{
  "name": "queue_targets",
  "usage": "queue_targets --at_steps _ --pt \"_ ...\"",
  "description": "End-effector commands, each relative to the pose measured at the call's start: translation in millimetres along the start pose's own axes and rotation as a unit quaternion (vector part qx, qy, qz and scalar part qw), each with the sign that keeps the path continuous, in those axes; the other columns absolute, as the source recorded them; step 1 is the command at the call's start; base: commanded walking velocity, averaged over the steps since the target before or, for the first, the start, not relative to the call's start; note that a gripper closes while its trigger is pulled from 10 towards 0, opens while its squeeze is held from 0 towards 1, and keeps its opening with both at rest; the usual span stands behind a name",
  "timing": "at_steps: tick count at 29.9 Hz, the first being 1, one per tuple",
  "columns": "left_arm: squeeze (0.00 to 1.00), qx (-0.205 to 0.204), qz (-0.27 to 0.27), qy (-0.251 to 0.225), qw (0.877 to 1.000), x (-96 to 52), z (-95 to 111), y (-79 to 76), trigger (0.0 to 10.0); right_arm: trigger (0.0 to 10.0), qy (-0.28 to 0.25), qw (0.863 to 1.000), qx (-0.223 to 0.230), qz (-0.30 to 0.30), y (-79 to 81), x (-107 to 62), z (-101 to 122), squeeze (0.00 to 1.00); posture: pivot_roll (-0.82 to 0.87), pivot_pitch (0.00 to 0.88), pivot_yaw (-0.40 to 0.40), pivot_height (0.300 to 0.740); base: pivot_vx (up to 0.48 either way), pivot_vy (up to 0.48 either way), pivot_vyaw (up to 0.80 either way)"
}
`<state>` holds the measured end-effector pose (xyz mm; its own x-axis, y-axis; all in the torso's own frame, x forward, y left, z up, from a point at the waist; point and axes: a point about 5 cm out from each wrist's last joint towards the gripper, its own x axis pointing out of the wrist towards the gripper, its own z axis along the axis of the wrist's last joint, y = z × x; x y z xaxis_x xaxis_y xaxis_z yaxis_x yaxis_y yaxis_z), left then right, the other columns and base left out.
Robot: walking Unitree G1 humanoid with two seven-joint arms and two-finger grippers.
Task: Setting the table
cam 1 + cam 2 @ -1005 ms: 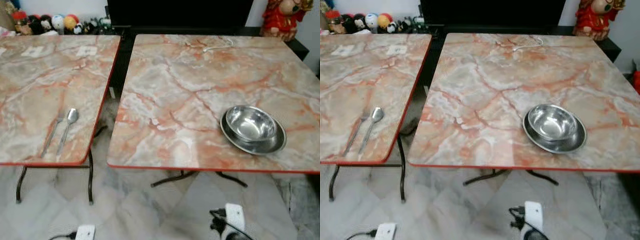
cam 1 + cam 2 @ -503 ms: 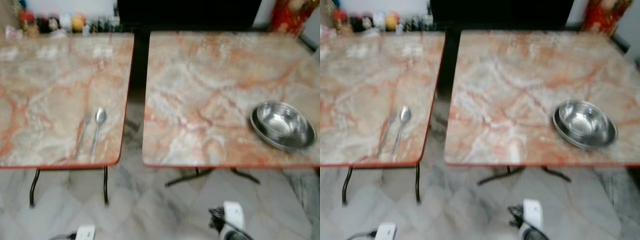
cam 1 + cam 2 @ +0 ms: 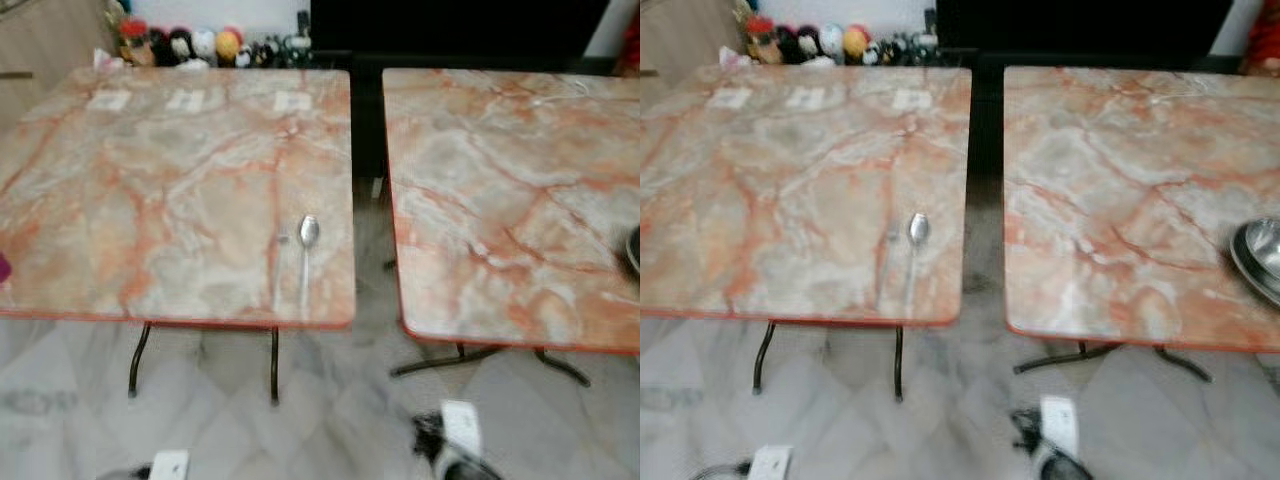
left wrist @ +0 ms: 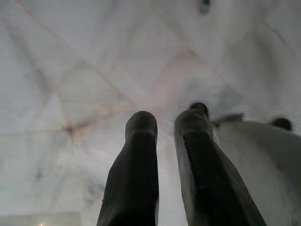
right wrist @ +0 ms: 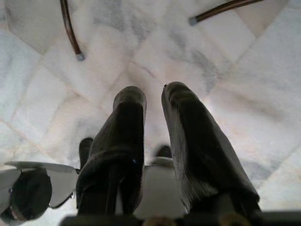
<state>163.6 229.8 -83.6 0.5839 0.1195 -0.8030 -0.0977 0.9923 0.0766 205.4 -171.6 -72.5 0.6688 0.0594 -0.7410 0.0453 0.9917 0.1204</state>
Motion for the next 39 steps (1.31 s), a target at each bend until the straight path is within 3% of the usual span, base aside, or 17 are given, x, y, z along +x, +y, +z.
queue_targets --at_steps 1,8,21,26,35,39 --pt "0.00 -0.008 -0.002 0.013 1.000 -1.4 -8 -2.4 10.0 10.0 0.010 1.000 0.007 -0.013 -8.3 -3.1 -8 0.00 -0.07 0.076 0.019 0.740 0.000 0.435 0.00" --pt "0.00 -0.008 -0.002 0.012 1.000 -1.5 -8 -2.2 10.0 10.0 0.010 1.000 0.008 -0.013 -7.9 -3.2 -8 0.00 -0.08 0.079 0.019 0.740 0.000 0.425 0.00" --pt "0.00 -0.002 -0.005 0.010 1.000 -1.6 -8 -2.7 10.0 10.0 -0.007 1.000 0.022 -0.018 -6.7 -3.0 -6 0.00 -0.08 0.073 0.018 0.740 0.000 0.000 0.00" --pt "0.00 -0.002 -0.005 0.010 1.000 -1.9 -9 -2.9 10.0 10.0 -0.051 0.997 0.032 -0.042 -9.3 -2.7 5 0.00 -0.08 0.064 0.007 0.740 0.000 0.000 0.00" --pt "0.00 0.002 -0.005 0.013 1.000 -2.5 -12 -2.7 10.0 10.0 -0.153 0.969 0.118 -0.152 -40.2 -13.7 21 0.00 -0.09 0.043 -0.003 0.740 0.000 0.000 0.00" --pt "0.00 0.005 -0.006 0.013 1.000 -2.7 -12 -2.7 10.0 10.0 -0.227 0.953 0.099 -0.177 -45.4 -23.2 35 0.00 -0.09 0.032 -0.006 0.740 0.000 0.000 0.00"
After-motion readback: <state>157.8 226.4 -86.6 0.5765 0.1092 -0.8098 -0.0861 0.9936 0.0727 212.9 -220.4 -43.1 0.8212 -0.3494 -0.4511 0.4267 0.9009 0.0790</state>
